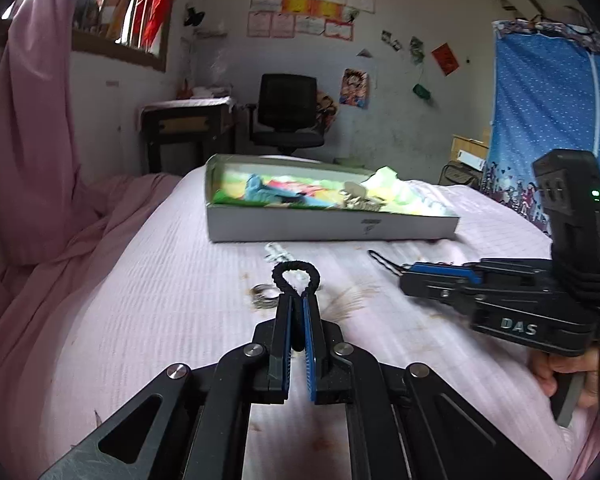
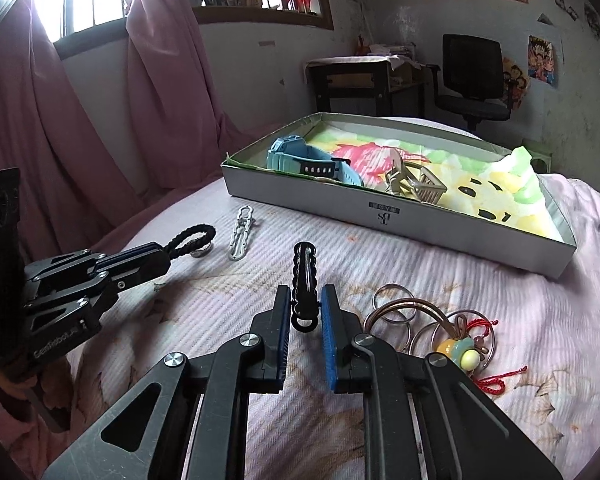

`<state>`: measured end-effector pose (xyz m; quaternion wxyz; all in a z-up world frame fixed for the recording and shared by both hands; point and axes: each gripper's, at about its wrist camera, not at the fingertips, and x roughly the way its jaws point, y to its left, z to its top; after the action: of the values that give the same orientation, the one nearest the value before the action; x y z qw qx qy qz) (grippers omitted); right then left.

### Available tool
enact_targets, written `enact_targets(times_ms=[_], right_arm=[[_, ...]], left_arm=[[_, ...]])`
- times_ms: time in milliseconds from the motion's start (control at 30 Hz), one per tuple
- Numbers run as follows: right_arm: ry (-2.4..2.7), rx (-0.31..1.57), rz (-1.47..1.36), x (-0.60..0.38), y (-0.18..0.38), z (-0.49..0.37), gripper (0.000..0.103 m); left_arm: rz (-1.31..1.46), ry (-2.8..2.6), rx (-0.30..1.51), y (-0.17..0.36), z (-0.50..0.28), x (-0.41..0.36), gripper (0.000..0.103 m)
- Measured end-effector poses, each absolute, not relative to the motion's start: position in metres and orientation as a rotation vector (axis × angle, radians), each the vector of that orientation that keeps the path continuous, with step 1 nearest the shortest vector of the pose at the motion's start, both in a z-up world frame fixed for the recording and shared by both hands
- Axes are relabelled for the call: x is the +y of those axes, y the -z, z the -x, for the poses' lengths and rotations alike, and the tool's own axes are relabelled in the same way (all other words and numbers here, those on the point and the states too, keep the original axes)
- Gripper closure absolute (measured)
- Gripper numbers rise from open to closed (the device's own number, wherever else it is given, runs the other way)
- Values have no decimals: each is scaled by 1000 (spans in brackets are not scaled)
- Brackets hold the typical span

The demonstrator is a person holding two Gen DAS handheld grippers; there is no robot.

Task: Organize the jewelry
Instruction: 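Carry the hair tie and black cylinder into the box and open both tools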

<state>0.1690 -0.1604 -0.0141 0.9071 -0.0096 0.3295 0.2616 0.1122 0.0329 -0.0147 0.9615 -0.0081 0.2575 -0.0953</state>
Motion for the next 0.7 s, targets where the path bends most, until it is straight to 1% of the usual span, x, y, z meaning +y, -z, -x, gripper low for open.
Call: enact_targets(times_ms=[167, 367, 567, 700], right_arm=[[-513, 651, -10, -170, 9, -169, 90], [-461, 630, -72, -179, -9, -187, 90], [-391, 582, -112, -183, -34, -223, 90], [-324, 584, -100, -193, -32, -250, 90]], left_arm=[[27, 204, 501, 7, -112, 30, 97], [81, 208, 466, -27, -140, 30, 97], [86, 217, 515, -51, -204, 20, 97], [91, 225, 589, -45, -247, 10, 97]])
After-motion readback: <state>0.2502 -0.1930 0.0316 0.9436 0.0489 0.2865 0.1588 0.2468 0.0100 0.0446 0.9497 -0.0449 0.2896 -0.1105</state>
